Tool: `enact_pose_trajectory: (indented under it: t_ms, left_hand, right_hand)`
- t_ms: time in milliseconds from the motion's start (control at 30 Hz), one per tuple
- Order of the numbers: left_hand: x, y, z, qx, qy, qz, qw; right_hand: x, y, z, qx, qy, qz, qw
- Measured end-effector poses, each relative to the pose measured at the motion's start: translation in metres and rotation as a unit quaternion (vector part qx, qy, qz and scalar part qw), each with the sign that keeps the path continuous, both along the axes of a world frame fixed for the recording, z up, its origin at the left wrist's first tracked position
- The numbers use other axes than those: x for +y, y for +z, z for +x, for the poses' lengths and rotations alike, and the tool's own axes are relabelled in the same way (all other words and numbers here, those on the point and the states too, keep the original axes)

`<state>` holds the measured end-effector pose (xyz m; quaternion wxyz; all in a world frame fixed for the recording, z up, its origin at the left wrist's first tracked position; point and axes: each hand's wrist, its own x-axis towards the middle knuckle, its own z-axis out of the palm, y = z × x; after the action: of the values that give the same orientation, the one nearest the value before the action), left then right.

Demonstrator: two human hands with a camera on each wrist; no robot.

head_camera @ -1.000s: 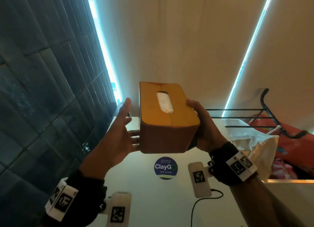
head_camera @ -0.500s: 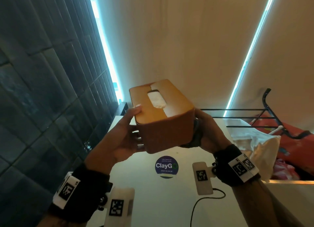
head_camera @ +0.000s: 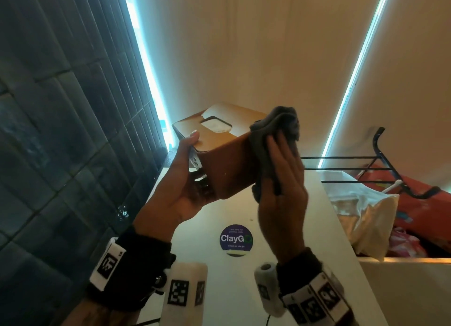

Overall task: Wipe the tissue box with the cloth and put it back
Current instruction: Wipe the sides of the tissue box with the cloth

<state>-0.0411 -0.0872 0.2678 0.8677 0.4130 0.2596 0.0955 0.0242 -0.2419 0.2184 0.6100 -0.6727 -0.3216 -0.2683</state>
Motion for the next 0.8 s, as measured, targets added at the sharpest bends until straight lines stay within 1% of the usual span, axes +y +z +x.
enact_pose_trajectory:
  t_ms: [33, 100, 167, 233, 267, 300, 367, 400, 433, 467, 533, 600, 667, 700, 733, 800]
  left_hand:
    - [-0.001, -0.001, 0.002, -0.003, 0.0, -0.006, 1.0]
    - [-0.001, -0.003, 0.004, -0.022, -0.009, -0.033, 0.999]
    - [0.0, -0.003, 0.003, -0.063, -0.059, -0.045, 0.995]
    - [0.003, -0.004, 0.003, -0.074, -0.073, -0.044, 0.994]
    - [0.004, -0.005, 0.002, -0.063, -0.057, -0.04, 0.996]
    - [0.005, -0.004, 0.002, -0.048, -0.034, -0.042, 0.997]
    - [0.005, -0.004, 0.0, -0.02, 0.0, -0.041, 0.999]
    - [0.004, -0.004, -0.001, -0.014, 0.003, -0.036, 0.999]
    - [0.003, -0.003, -0.001, -0.012, 0.0, -0.033, 0.999]
    - [0.002, -0.003, 0.0, -0.015, -0.004, -0.034, 0.999]
    - [0.002, -0.004, 0.002, -0.028, -0.015, -0.043, 0.999]
    - [0.005, -0.004, 0.004, -0.05, -0.037, -0.048, 0.997]
    - [0.009, -0.004, 0.004, -0.069, -0.069, -0.044, 0.994]
    - [0.011, -0.004, 0.003, -0.072, -0.071, -0.044, 0.994]
    - [0.012, -0.004, 0.002, -0.068, -0.061, -0.049, 0.995]
    - [0.013, -0.002, 0.0, -0.049, -0.03, -0.061, 0.996]
  right_hand:
    - [0.006, -0.004, -0.006, -0.023, -0.012, -0.022, 0.999]
    - [0.015, -0.014, -0.019, -0.095, -0.013, -0.069, 0.993]
    - [0.019, -0.027, -0.028, -0.172, 0.007, -0.132, 0.976]
    - [0.015, -0.037, -0.024, -0.214, 0.005, -0.169, 0.962]
    - [0.011, -0.04, -0.016, -0.211, 0.001, -0.168, 0.963]
    - [0.007, -0.04, -0.007, -0.188, -0.001, -0.155, 0.97]
    - [0.0, -0.035, 0.011, -0.09, -0.011, -0.107, 0.99]
    - [-0.001, -0.03, 0.018, -0.046, -0.018, -0.08, 0.996]
    - [0.0, -0.026, 0.021, -0.025, -0.029, -0.062, 0.997]
    - [0.003, -0.023, 0.019, -0.032, -0.04, -0.056, 0.997]
    - [0.01, -0.022, 0.007, -0.095, -0.052, -0.079, 0.991]
    - [0.014, -0.032, -0.01, -0.179, -0.034, -0.138, 0.974]
    - [0.011, -0.046, -0.016, -0.243, 0.001, -0.199, 0.949]
    - [0.007, -0.051, -0.013, -0.258, 0.008, -0.212, 0.943]
    - [0.003, -0.055, -0.006, -0.258, 0.004, -0.207, 0.944]
    - [-0.005, -0.057, 0.014, -0.203, -0.021, -0.16, 0.966]
